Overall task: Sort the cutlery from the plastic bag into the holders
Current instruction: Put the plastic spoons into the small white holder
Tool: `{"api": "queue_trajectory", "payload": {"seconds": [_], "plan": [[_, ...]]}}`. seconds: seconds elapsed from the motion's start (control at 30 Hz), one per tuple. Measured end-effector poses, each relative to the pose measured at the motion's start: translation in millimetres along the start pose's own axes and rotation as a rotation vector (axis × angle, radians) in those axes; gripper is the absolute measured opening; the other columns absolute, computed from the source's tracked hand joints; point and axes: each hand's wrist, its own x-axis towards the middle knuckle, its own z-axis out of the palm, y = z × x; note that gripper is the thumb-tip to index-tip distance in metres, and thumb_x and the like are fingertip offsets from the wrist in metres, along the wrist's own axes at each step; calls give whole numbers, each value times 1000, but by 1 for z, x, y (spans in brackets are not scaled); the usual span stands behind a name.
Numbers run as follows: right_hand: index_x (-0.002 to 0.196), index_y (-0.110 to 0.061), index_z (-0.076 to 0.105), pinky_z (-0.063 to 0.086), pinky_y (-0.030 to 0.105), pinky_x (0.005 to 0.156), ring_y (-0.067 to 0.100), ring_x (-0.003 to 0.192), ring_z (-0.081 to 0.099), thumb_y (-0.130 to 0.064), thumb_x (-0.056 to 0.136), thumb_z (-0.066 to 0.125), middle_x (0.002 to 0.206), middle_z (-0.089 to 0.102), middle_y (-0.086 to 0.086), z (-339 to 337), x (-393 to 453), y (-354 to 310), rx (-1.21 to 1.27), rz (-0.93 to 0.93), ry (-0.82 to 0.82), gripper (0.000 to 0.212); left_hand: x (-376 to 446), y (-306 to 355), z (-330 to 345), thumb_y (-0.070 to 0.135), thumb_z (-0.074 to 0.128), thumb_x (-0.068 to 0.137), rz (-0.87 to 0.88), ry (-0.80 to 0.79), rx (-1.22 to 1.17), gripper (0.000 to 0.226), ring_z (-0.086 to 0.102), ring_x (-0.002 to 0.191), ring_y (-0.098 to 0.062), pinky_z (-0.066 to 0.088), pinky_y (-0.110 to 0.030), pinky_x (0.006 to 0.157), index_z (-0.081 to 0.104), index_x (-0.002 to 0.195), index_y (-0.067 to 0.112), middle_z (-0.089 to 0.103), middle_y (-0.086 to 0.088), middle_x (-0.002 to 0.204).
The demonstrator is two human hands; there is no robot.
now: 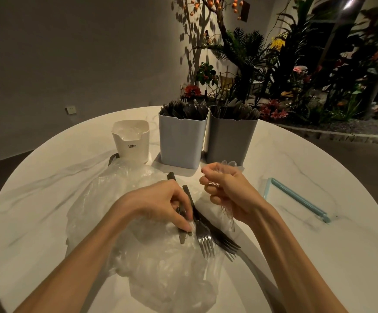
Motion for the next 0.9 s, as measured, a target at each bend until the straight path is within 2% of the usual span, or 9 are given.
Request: {"api": "queue_trajectory", "payload": {"seconds": [0.07,0.2,0.37,0.53,0.63,0.7,0.77,0.83,0.9], "plan": [[104,-12,60,36,16,43,5,52,44,-21,101,59,69,55,-1,-3,1,-1,6,7,13,10,0,0,1,38,89,73,0,-19,-35,21,37,56,-16,33,-33,57,80,85,23,45,-2,59],[106,-10,63,35,16,42,5,50,42,-26,99,62,67,49,-2,-4,0,-3,24,-5,40,18,-6,1,-3,32,89,75,-7,2,-107,19,34,50,-11,34,-30,56,79,82,17,42,6,51],[101,-12,64,33,16,43,6,51,39,-32,96,65,67,46,-3,-5,-3,-6,16,-16,59,20,-17,-5,-21,30,89,73,25,168,-178,15,25,50,-11,25,-26,52,80,76,19,30,6,49],[107,-12,66,21,21,46,8,52,29,-48,89,68,64,38,-5,-3,-6,-6,-81,-26,-21,41,-23,-13,-31,11,84,78,6,263,-315,5,53,49,-17,49,-28,55,80,77,8,43,0,46],[115,-15,66,20,20,45,10,52,26,-59,77,71,63,36,-2,0,-8,-6,-143,-65,-102,58,-25,-15,-34,12,84,77,20,336,-394,11,63,55,-21,55,-29,58,81,84,5,56,-8,52],[112,-20,66,23,19,44,8,50,29,-58,73,74,62,40,-2,3,-10,-6,-199,-83,-157,56,-26,-12,-33,13,85,75,33,368,-382,8,69,58,-25,58,-30,59,82,81,10,62,-22,63],[107,-25,68,24,19,44,8,48,29,-56,73,75,59,44,-3,6,-11,-5,-285,-64,-164,46,-24,-6,-29,8,83,78,71,357,-312,6,72,60,-27,59,-31,61,81,77,13,60,-24,63],[103,-30,71,29,20,46,12,49,32,-61,72,75,63,51,8,5,-10,-3,-412,-29,-166,44,-21,0,-24,8,83,79,97,316,-255,4,72,60,-26,59,-30,62,80,82,9,65,-15,58],[97,-34,72,48,22,57,23,55,50,-69,67,71,83,67,16,7,-9,-2,-570,8,-177,46,-20,1,-21,13,85,77,100,289,-203,12,72,58,-22,56,-27,61,80,86,8,64,-1,51]]}}
